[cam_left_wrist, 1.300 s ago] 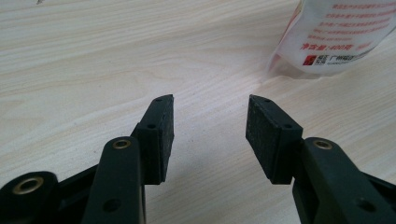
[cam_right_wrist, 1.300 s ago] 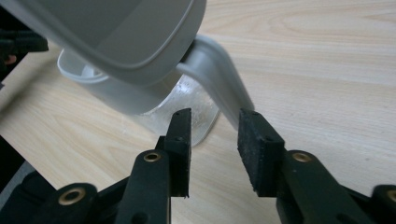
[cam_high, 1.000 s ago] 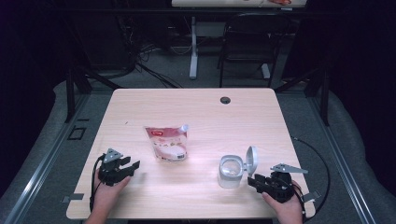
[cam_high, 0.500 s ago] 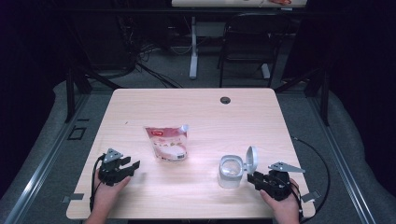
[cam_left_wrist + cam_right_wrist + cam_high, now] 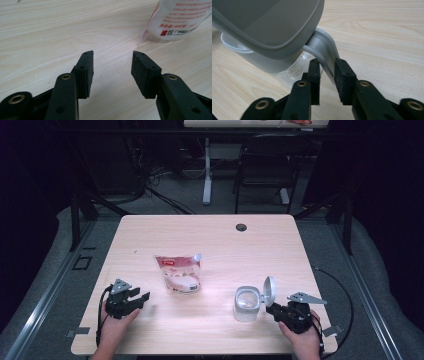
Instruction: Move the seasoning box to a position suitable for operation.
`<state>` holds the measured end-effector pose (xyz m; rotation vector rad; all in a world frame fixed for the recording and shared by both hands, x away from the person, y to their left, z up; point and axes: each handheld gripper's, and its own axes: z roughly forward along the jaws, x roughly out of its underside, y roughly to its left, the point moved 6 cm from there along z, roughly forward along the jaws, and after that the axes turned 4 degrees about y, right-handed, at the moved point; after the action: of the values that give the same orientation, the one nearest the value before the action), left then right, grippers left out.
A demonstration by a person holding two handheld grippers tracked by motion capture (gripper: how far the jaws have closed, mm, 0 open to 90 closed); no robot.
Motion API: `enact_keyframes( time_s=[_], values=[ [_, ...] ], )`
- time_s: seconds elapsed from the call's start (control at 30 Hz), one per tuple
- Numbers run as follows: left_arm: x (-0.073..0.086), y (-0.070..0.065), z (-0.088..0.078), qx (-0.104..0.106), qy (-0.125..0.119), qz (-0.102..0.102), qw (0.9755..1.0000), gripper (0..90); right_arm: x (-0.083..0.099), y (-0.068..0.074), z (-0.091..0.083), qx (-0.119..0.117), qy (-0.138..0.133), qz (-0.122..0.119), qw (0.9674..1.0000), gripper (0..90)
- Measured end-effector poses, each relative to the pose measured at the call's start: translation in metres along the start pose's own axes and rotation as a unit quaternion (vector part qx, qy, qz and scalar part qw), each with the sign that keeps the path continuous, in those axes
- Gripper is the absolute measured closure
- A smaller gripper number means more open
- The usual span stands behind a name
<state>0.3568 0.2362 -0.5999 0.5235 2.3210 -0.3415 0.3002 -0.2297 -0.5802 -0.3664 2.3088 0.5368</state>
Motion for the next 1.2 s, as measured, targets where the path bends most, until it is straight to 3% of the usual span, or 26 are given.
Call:
enact_keyframes(
  time_s=[0.7, 1.2],
  values=[
    [0.0, 0.0, 0.0, -0.002, -0.001, 0.0, 1.0, 52.9, -0.013, -0.006, 0.005, 0.01, 0.006, -0.011, 0.9999, 78.0],
    [0.0, 0.001, 0.0, -0.004, -0.001, 0.0, 1.0, 52.8, -0.029, -0.013, 0.008, -0.003, -0.002, 0.004, 1.0, 79.2]
  ],
)
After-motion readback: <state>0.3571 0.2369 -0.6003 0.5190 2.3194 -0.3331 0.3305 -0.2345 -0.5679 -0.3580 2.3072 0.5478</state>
